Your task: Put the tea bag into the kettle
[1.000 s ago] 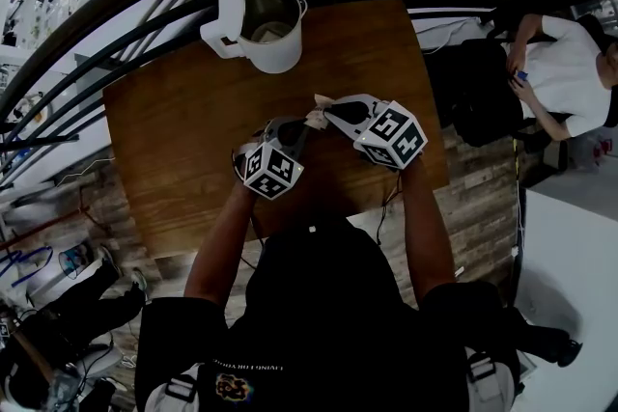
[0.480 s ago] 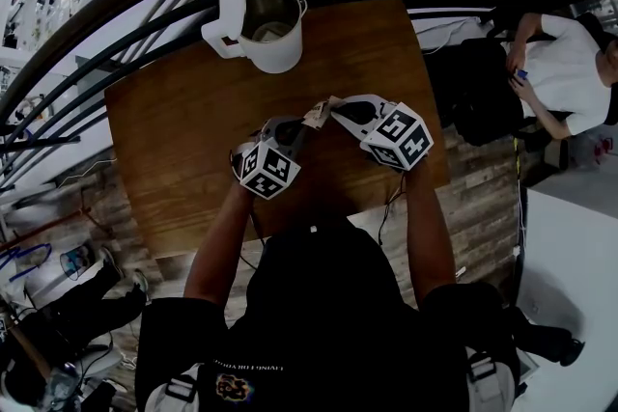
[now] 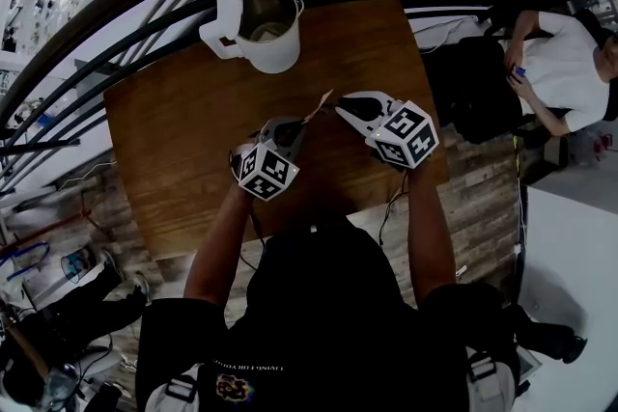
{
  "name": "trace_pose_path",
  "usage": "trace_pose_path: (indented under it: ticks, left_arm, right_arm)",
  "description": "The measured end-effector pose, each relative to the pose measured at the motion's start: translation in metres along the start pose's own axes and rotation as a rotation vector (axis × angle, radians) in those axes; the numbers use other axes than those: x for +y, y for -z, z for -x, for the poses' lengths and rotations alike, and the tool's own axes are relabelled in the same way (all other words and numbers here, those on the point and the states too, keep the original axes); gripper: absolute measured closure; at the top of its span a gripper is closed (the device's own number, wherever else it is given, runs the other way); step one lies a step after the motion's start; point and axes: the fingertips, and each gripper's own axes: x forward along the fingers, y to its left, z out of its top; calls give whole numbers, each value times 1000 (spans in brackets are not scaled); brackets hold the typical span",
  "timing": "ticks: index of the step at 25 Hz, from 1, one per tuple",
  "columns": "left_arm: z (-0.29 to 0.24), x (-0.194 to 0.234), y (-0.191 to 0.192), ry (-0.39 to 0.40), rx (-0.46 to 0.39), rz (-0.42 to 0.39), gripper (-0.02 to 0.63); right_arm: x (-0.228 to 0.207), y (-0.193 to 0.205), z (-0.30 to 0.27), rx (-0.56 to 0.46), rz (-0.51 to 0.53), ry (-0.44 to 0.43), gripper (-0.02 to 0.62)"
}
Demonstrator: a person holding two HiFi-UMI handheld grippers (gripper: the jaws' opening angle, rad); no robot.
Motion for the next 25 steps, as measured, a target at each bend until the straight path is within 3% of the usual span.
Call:
trace_pose_path:
  ticks: [15,25]
  left_arm:
    - [4,-4,-12,14,-19,-43,601]
    - [9,-4,-12,9,-11,-40,601]
  right_arm:
    - [11,16,-22,132,90,-50,557]
    - [20,19,-23,153,96,-94,557]
